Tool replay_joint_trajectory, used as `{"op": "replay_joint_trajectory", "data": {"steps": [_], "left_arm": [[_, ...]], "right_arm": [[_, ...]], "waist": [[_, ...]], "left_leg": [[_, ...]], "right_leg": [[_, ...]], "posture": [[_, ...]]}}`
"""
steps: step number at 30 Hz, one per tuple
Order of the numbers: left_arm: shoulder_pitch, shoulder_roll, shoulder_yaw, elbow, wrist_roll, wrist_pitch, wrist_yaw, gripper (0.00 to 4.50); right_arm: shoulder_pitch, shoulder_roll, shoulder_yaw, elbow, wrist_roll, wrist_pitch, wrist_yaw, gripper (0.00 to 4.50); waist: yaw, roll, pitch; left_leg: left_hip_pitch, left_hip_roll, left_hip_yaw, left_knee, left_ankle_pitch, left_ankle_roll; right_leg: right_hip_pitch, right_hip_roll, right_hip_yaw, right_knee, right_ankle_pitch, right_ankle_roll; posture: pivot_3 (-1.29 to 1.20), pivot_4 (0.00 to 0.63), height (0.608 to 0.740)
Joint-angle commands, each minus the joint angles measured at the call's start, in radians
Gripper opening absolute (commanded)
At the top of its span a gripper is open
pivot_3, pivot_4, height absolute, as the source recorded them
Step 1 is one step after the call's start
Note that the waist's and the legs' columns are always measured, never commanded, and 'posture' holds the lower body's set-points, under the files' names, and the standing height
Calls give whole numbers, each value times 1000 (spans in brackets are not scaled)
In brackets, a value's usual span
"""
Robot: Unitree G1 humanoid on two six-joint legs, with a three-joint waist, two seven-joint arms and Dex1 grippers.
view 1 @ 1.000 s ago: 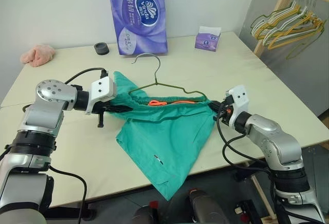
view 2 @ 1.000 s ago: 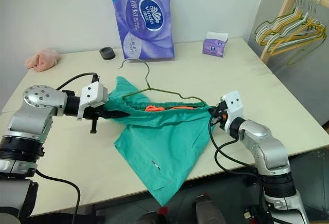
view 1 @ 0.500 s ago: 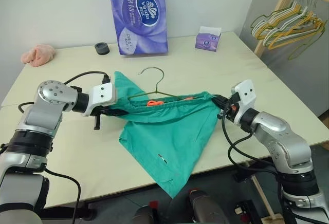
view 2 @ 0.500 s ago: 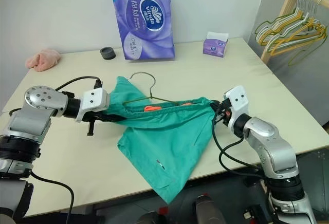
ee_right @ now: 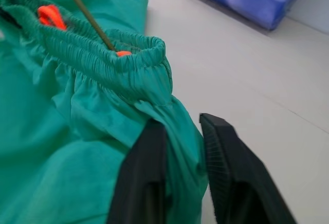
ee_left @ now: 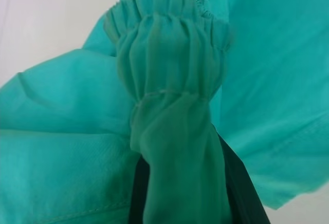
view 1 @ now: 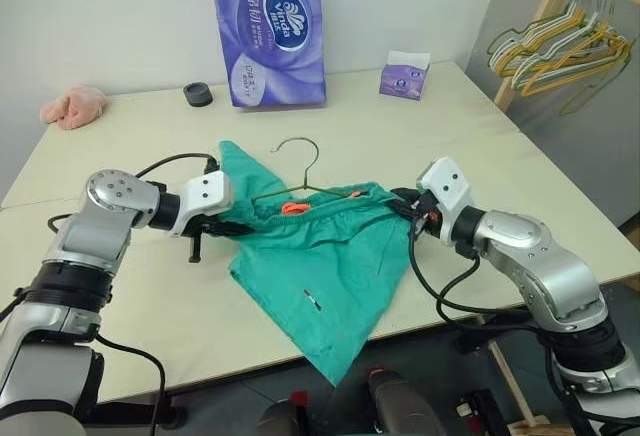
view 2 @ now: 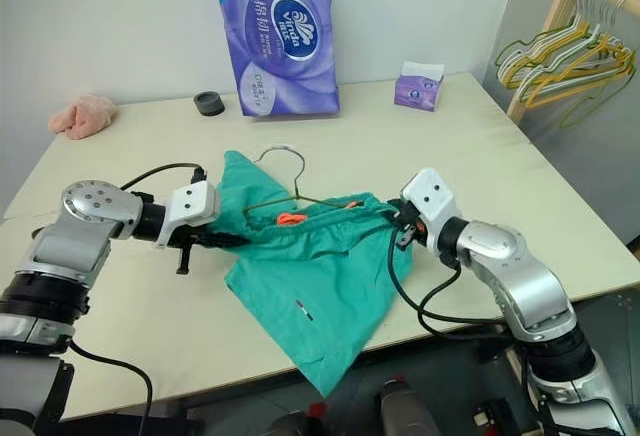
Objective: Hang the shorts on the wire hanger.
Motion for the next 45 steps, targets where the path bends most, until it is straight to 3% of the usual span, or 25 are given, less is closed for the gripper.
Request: {"op": "replay_joint_trajectory", "data": {"steps": [1, 4, 8, 21, 24, 32, 37, 45], "left_arm": [[-1, 1, 19, -35, 0, -10, -4, 0], [4, -4, 17, -49, -6, -6, -13, 0], [2, -8, 12, -52, 2, -17, -19, 0], [5, -34, 13, -88, 1, -12, -32, 0], [5, -41, 16, -100, -6, -6, -35, 0], [7, -82, 35, -125, -37, 8, -31, 0], [-14, -114, 58, -108, -61, 46, -7, 0], [-38, -95, 104, -54, -116, 143, -48, 2375]], "right_arm": [[-7, -38, 4, -74, 1, 7, 51, 2298], [-11, -84, 23, -73, -20, 21, 91, 3383], [-29, -121, 57, -41, -23, 16, 161, 3383], [-265, -47, 260, 212, -110, -38, 372, 3383], [-304, -30, 281, 257, -130, -44, 403, 2803], [-336, -30, 304, 291, -171, -51, 480, 83], [-332, -34, 286, 285, -181, -62, 500, 35], [-308, -86, 219, 226, -157, -50, 530, 0]], "waist": [[0, 0, 0], [0, 0, 0], [0, 0, 0], [-1, 0, 0], [0, 0, 0], [-1, 0, 0], [-1, 0, 0], [-4, 0, 0]], "left_leg": [[0, 0, 0, 0, 0, 0], [0, 0, 0, 1, 0, 0], [-1, 0, 0, 2, 0, 0], [-1, 0, -1, 3, 0, 0], [-2, 0, -1, 4, 0, 0], [-2, 0, -2, 4, 0, 0], [-2, 0, -2, 4, 0, 0], [-2, 0, -2, 4, -1, 0]], "right_leg": [[0, 0, 0, 0, 0, 0], [0, 0, 0, 0, 0, 0], [0, 0, 0, 0, 0, 0], [0, 0, -1, 0, 0, 0], [0, 0, -1, 0, 0, 0], [0, -1, -1, 0, 0, 0], [0, -1, -1, 0, 0, 0], [0, -1, -2, 0, 0, 0]], "posture": [[-233, 99, 740], [-236, 99, 740], [-237, 99, 740], [-228, 92, 740], [-227, 92, 740], [-230, 94, 740], [-232, 93, 740], [-240, 90, 740]]}}
